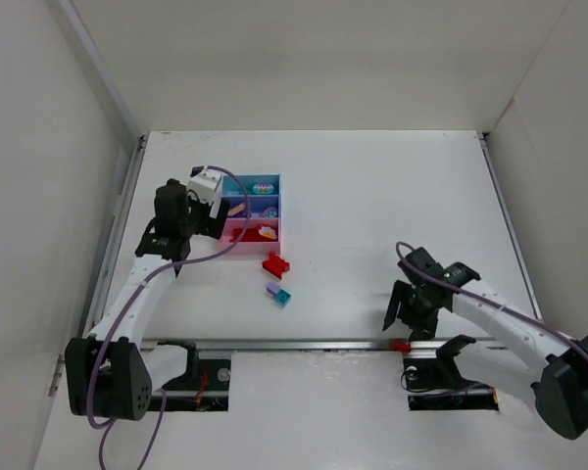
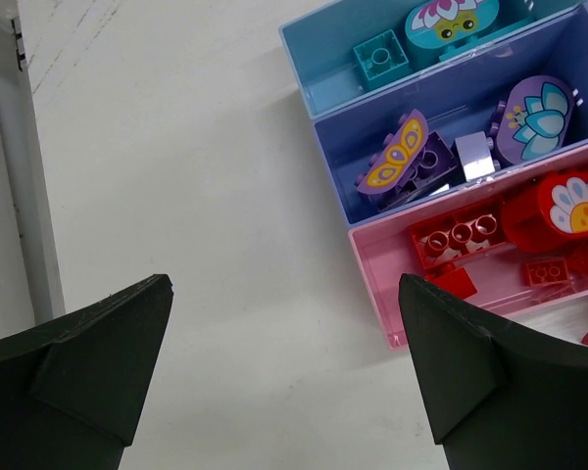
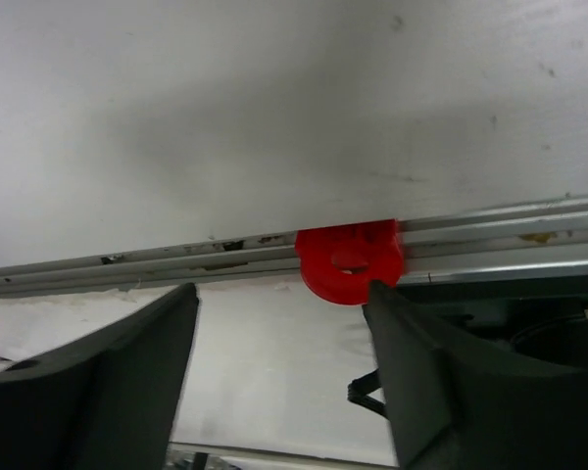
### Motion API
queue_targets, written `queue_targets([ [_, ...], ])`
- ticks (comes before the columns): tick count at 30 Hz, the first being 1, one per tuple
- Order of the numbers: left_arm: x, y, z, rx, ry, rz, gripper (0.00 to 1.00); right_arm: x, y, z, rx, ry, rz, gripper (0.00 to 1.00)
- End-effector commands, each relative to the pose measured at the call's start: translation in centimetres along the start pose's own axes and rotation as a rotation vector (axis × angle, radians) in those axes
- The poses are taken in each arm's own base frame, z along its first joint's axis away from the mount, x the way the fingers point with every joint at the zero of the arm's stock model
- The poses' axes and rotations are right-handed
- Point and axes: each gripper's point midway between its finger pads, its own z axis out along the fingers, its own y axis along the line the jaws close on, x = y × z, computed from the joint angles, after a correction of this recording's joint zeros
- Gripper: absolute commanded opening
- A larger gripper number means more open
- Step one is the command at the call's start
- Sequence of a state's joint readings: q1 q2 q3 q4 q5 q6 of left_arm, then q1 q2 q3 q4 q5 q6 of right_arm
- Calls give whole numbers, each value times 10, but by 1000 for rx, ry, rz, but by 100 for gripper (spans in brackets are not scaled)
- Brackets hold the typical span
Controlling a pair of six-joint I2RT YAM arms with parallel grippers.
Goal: Sort the legos into containers by color
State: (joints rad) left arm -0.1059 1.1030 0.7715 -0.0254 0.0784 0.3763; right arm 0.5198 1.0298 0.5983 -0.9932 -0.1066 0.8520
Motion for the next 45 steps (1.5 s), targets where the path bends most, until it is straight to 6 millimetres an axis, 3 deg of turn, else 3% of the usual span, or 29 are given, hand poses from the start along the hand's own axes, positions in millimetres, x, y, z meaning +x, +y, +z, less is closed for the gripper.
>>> queue_targets([
  [1, -8, -2, 7, 6, -27, -4, 100, 16, -3, 1, -10, 30, 143, 71],
  [6, -25, 4, 16, -3, -24, -13, 100, 31, -6, 1, 0, 48, 157, 69],
  [14, -37, 7, 29, 9, -18, -23, 100, 33, -5, 6, 65, 37, 238, 68],
  [20, -49, 5, 28, 18, -49, -8, 100, 26, 0, 5, 41, -6, 288, 62],
  [27, -47, 6, 24, 9, -45, -18, 100, 34, -2, 10, 87, 7, 291, 55],
  [32, -44, 3, 20, 8, -45, -14, 100, 20, 4, 7, 95, -65, 471, 46],
  [38, -44, -3, 15, 12, -56, 6, 100, 10, 6, -10, 23, -151, 795, 50],
  [45, -47, -2, 12, 10, -64, 6, 100, 10, 3, -6, 44, -160, 837, 52],
])
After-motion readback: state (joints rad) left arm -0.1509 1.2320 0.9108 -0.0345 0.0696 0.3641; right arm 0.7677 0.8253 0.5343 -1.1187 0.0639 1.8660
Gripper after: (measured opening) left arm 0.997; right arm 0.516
